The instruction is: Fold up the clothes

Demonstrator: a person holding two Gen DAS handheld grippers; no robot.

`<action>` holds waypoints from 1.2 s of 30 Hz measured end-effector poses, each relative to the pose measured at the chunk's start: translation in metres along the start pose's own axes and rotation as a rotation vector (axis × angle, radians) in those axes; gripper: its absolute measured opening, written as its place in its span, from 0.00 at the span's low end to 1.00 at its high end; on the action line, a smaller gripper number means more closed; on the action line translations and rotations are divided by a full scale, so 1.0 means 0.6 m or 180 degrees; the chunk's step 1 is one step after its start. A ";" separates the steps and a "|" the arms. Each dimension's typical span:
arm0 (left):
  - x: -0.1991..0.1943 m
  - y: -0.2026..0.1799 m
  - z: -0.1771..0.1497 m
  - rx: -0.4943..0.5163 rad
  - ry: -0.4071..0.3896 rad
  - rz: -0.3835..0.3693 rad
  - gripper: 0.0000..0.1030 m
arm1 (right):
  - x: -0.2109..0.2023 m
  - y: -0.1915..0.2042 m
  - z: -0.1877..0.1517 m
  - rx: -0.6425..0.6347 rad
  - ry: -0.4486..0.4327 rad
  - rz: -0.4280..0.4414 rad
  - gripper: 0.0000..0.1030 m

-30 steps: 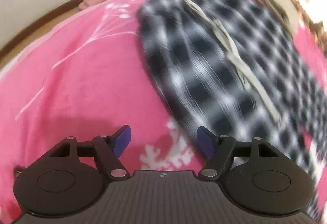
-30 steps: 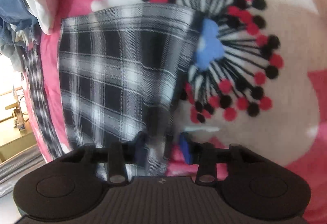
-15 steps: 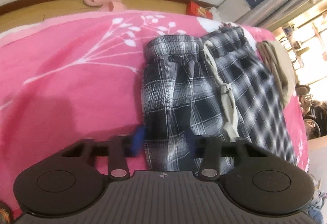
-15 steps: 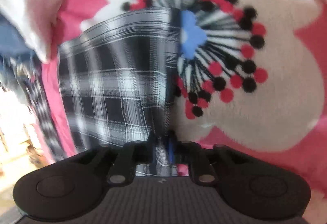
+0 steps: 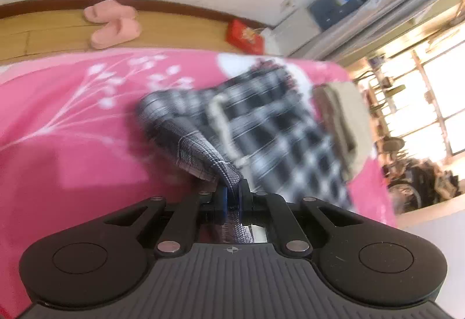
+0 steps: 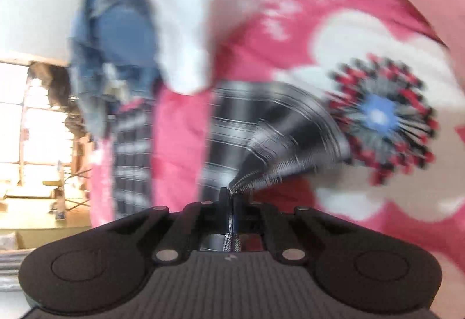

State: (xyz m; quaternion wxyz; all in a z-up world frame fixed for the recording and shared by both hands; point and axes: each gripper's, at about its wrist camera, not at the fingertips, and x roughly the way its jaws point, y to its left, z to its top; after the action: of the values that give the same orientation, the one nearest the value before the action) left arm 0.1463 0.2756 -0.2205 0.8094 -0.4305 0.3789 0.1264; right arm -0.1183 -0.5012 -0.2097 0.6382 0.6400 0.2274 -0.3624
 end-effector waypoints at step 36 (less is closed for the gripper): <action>0.320 -0.289 0.100 0.0695 -0.0275 0.0885 0.05 | 0.586 0.554 0.020 -0.0839 0.0538 -0.0058 0.02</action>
State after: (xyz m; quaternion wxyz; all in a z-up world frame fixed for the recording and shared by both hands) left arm 0.3995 0.1964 -0.2342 0.8416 -0.2777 0.4112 0.2135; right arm 0.3531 -0.6004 -0.2573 0.6920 0.5768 0.3317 -0.2800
